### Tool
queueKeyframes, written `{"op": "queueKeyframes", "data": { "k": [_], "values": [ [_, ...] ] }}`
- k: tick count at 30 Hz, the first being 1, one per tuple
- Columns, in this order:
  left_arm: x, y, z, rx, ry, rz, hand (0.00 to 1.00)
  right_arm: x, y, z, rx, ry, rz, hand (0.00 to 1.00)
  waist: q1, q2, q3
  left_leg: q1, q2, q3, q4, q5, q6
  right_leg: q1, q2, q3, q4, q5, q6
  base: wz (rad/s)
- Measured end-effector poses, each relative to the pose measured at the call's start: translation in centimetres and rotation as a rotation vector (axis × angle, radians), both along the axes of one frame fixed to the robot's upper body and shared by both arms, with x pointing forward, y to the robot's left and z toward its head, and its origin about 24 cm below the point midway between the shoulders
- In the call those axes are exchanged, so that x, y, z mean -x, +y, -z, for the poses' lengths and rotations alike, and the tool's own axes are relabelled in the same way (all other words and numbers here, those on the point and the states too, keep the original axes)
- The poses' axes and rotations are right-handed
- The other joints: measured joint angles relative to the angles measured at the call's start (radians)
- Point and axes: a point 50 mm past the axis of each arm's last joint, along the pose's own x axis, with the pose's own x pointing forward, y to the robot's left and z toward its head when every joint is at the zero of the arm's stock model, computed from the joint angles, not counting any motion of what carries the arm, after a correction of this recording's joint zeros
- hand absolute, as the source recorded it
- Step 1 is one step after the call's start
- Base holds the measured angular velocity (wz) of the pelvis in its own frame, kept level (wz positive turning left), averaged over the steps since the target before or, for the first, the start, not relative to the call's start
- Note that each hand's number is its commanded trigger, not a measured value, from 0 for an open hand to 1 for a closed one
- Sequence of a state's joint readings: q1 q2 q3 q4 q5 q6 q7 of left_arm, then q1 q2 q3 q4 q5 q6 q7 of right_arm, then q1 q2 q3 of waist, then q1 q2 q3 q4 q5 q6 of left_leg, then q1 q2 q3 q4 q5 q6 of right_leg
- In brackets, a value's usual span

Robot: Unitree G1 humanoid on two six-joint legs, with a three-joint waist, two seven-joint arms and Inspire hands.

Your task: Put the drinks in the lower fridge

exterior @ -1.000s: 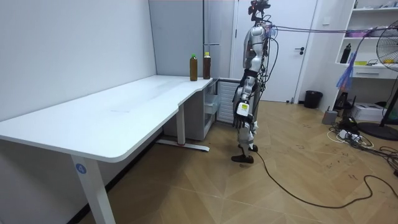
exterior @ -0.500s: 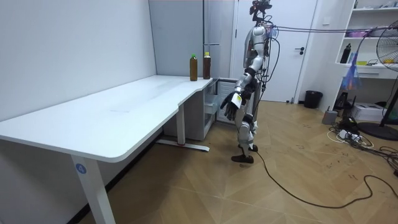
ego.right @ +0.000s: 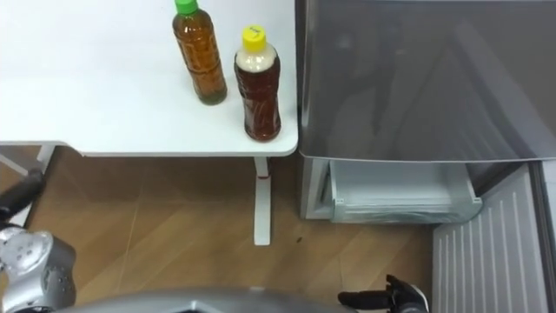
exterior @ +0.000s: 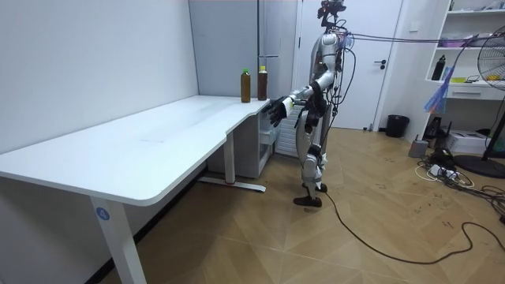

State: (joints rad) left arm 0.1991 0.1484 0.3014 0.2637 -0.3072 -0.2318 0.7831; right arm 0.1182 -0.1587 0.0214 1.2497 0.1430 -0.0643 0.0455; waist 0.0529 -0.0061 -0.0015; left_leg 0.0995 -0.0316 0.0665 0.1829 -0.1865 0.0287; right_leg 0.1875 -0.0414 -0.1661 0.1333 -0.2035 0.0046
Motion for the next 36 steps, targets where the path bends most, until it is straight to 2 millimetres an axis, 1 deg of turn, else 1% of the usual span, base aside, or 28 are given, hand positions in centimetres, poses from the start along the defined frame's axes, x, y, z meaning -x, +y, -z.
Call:
{"op": "queueKeyframes", "data": {
  "k": [1,2,4,7,10,11,13,14,16,17,18,19,20,21,22,23,24,25,29,32,33,34,36],
  "values": [
    [-0.5,0.1,-1.2,-0.048,-0.046,0.019,0.0,0.0,0.0,0.0,0.002,0.0,-0.005,0.0,0.005,-0.001,0.0009,-0.001,0.0,-0.002,0.0,0.0,0.0,0.0,0.0,0.0,0.0,0.0,0.0,0.06],
    [-0.7,0.1,-1.8,-0.075,-0.063,0.028,0.0,0.0,0.0,0.0,0.002,0.0,-0.006,0.0,0.006,-0.001,0.001,0.0,0.0,-0.002,-0.001,0.0,0.0,0.0,0.0,0.0,0.0,0.0,0.0,0.03],
    [-1.4,-0.2,-4.1,-0.161,-0.146,0.053,0.0,0.1,-0.1,0.0,0.003,0.0,-0.003,0.0,0.005,-0.002,0.0031,-0.003,-0.002,-0.005,-0.002,0.0,0.0,0.0,0.0,-0.002,-0.002,0.0,0.0,0.04],
    [-2.1,-0.5,-6.1,-0.228,-0.214,0.092,0.0,0.1,-0.1,0.0,0.0,0.004,0.011,0.0,0.005,0.0,0.0034,-0.003,-0.002,-0.006,-0.002,0.0,0.0,0.002,0.0,-0.002,-0.006,0.0,0.0,0.0],
    [-2.6,-1.0,-7.3,-0.262,-0.258,0.15,0.0,0.2,-0.1,0.0,0.0,0.006,0.013,0.0,0.001,0.004,0.003,-0.003,-0.002,-0.005,-0.002,0.0,0.0,0.002,0.0,-0.002,-0.008,0.0,0.0,0.0],
    [-2.7,-1.1,-7.5,-0.268,-0.26,0.161,0.0,0.2,-0.1,0.0,-0.001,0.005,0.014,0.0,-0.001,0.005,0.0029,-0.003,-0.002,-0.006,-0.002,0.0,0.0,0.002,0.0,-0.002,-0.008,0.0,0.0,0.03],
    [-2.9,-1.3,-8.1,-0.282,-0.28,0.201,0.0,0.3,-0.1,0.0,-0.02,0.003,0.022,0.0,-0.017,0.006,0.0029,-0.004,-0.003,-0.013,-0.002,0.0,0.0,0.006,0.0,-0.008,-0.008,0.0,0.0,0.08],
    [-3.0,-1.4,-8.4,-0.286,-0.29,0.209,0.0,0.2,-0.1,0.0,-0.026,-0.002,0.022,0.0,-0.019,0.006,0.0028,-0.004,-0.003,-0.014,-0.002,0.0,0.0,0.006,0.0,-0.009,-0.008,0.0,0.0,0.05],
    [-3.5,-2.1,-9.9,-0.307,-0.351,0.258,0.0,0.0,-0.1,0.0,-0.042,-0.008,0.024,0.0,-0.035,0.008,0.0032,-0.017,-0.002,-0.022,0.009,-0.003,-0.001,0.001,0.001,-0.016,-0.007,0.001,-0.001,0.1],
    [-3.7,-2.4,-10.3,-0.313,-0.371,0.279,0.0,-0.1,-0.1,0.0,-0.045,-0.01,0.025,0.0,-0.038,0.01,0.0046,-0.021,-0.002,-0.024,0.013,-0.003,-0.001,0.0,0.001,-0.019,-0.006,0.001,-0.001,0.15],
    [-4.1,-2.8,-11.0,-0.323,-0.403,0.322,0.0,-0.2,-0.3,-0.1,-0.05,-0.016,0.027,0.0,-0.045,0.017,0.0076,-0.021,-0.002,-0.027,0.016,-0.005,0.0,0.001,0.001,-0.024,-0.001,0.001,-0.001,0.07],
    [-4.4,-3.3,-11.5,-0.329,-0.423,0.369,0.0,-0.3,-0.4,-0.1,-0.051,-0.019,0.025,0.0,-0.05,0.024,0.0074,-0.017,-0.002,-0.027,0.015,-0.005,0.0,0.001,0.0,-0.024,0.002,0.001,-0.001,0.0],
    [-4.5,-3.6,-11.7,-0.331,-0.431,0.396,0.0,-0.4,-0.5,-0.1,-0.049,-0.02,0.024,0.0,-0.05,0.026,0.0071,-0.017,-0.002,-0.026,0.014,-0.005,0.0,0.002,0.0,-0.024,0.002,0.001,-0.001,0.0],
    [-4.8,-4.1,-11.9,-0.334,-0.441,0.449,0.0,-0.4,-0.6,-0.2,-0.047,-0.021,0.025,0.0,-0.051,0.029,0.0046,-0.017,-0.002,-0.026,0.014,-0.005,0.0,0.001,0.0,-0.025,0.002,0.001,-0.001,-0.04],
    [-5.0,-4.7,-12.1,-0.334,-0.446,0.505,0.0,-0.4,-0.7,-0.2,-0.045,-0.022,0.029,0.0,-0.051,0.031,0.0078,-0.017,-0.001,-0.024,0.014,-0.004,0.0,0.0,0.0,-0.024,0.001,0.001,-0.001,0.0],
    [-5.1,-5.0,-12.2,-0.334,-0.448,0.53,0.0,-0.4,-0.8,-0.2,-0.044,-0.021,0.032,0.0,-0.052,0.03,0.009,-0.017,-0.001,-0.024,0.014,-0.004,0.0,0.0,0.0,-0.024,0.001,0.001,-0.001,-0.03],
    [-5.3,-5.4,-12.3,-0.333,-0.449,0.58,0.0,-0.3,-0.9,-0.2,-0.048,-0.021,0.042,0.0,-0.052,0.034,0.008,-0.018,0.0,-0.024,0.014,-0.004,0.0,0.0,0.001,-0.024,0.001,0.001,-0.001,0.0],
    [-5.5,-5.9,-12.4,-0.329,-0.45,0.625,0.0,-0.3,-1.0,-0.3,-0.049,-0.02,0.047,0.0,-0.052,0.033,0.0092,-0.018,0.0,-0.023,0.014,-0.004,0.0,-0.001,0.001,-0.024,0.001,0.001,-0.001,0.0],
    [-6.2,-6.7,-12.6,-0.33,-0.448,0.729,0.0,-0.4,-1.1,-0.3,-0.05,-0.016,0.05,0.0,-0.051,0.03,0.0089,-0.019,0.0,-0.021,0.015,-0.004,-0.001,-0.005,0.001,-0.018,0.001,0.001,-0.001,-0.04],
    [-6.4,-7.3,-13.3,-0.323,-0.475,0.798,0.0,-0.4,-0.9,-0.2,-0.063,-0.01,0.047,0.0,-0.056,0.019,0.0088,-0.027,0.001,-0.011,0.016,-0.004,0.0,-0.016,0.001,-0.008,0.001,0.0,-0.001,-0.09],
    [-6.4,-7.8,-13.7,-0.304,-0.508,0.844,0.0,-0.4,-0.7,-0.2,-0.072,-0.011,0.048,0.0,-0.058,0.011,0.0077,-0.029,0.0,-0.01,0.016,-0.004,0.0,-0.019,0.0,-0.005,0.001,0.0,-0.001,0.0],
    [-6.4,-8.4,-14.0,-0.275,-0.542,0.897,0.0,-0.5,-0.5,-0.1,-0.082,-0.012,0.047,0.0,-0.061,0.009,0.004,-0.029,0.001,-0.01,0.016,-0.004,0.0,-0.018,-0.001,-0.006,0.001,0.0,-0.001,0.0],
    [-6.6,-9.1,-14.1,-0.226,-0.579,0.979,0.0,-0.6,-0.1,0.0,-0.091,-0.016,0.045,0.0,-0.072,0.001,0.0032,-0.029,0.0,-0.011,0.016,-0.004,0.0,-0.018,-0.001,-0.007,0.002,0.0,0.0,0.0]
  ]
}}
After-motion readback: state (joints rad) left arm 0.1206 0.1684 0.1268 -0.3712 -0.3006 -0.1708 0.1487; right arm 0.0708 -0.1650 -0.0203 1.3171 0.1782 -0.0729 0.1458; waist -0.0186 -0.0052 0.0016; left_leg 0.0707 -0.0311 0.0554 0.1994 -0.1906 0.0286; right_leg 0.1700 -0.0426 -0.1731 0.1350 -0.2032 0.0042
